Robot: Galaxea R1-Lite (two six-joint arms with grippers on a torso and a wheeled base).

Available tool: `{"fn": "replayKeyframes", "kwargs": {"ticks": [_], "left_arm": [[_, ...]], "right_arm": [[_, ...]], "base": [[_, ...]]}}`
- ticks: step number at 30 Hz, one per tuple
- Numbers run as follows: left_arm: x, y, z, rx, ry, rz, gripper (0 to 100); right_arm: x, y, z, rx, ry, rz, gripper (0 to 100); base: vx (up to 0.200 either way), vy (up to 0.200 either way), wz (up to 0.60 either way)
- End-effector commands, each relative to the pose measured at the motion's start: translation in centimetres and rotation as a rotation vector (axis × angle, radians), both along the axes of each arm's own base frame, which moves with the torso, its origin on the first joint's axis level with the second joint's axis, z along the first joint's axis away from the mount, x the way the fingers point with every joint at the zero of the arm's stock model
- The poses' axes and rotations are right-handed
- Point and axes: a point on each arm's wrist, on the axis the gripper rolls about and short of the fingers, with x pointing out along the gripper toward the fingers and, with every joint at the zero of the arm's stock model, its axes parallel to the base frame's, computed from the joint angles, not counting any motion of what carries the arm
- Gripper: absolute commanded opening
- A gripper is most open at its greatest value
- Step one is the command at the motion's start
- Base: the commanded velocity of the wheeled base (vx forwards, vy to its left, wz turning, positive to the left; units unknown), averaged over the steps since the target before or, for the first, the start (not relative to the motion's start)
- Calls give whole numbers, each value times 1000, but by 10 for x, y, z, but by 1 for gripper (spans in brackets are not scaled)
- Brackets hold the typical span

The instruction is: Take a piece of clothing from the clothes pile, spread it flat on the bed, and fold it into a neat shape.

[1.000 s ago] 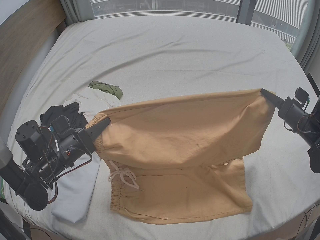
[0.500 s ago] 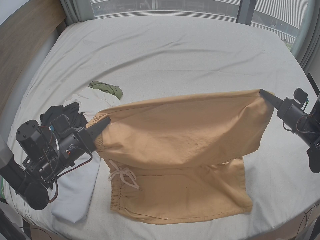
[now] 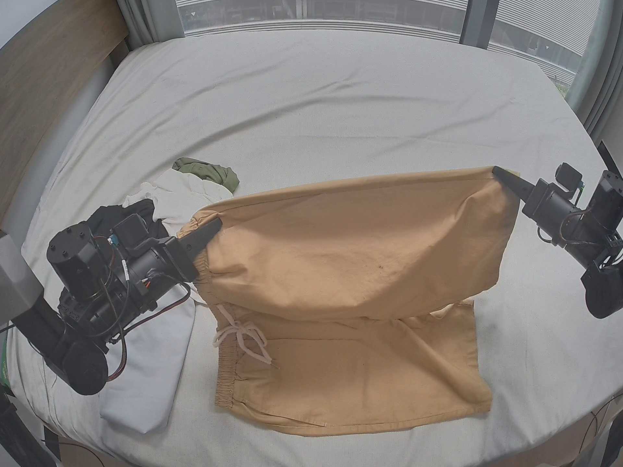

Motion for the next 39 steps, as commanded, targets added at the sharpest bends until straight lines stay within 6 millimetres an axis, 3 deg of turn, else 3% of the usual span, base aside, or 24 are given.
{"fn": "replayKeyframes", "kwargs": {"ticks": [1,6,23,39], "left_arm": [[14,-3,-8,-1,11,22,0],[31,-4,-15,-4,10,53,0],[63,4,-40,4,42,100,0],[81,-1,-47,-14,30,131,0]], "right_arm": [[14,0,-10,-1,26,0,0],[28,1,-15,-1,26,0,0],[71,3,-42,-1,35,1,0],[85,4,-45,-1,23,1,0]], "base": [[0,0,0],[0,0,0],[0,0,0],[0,0,0]]}}
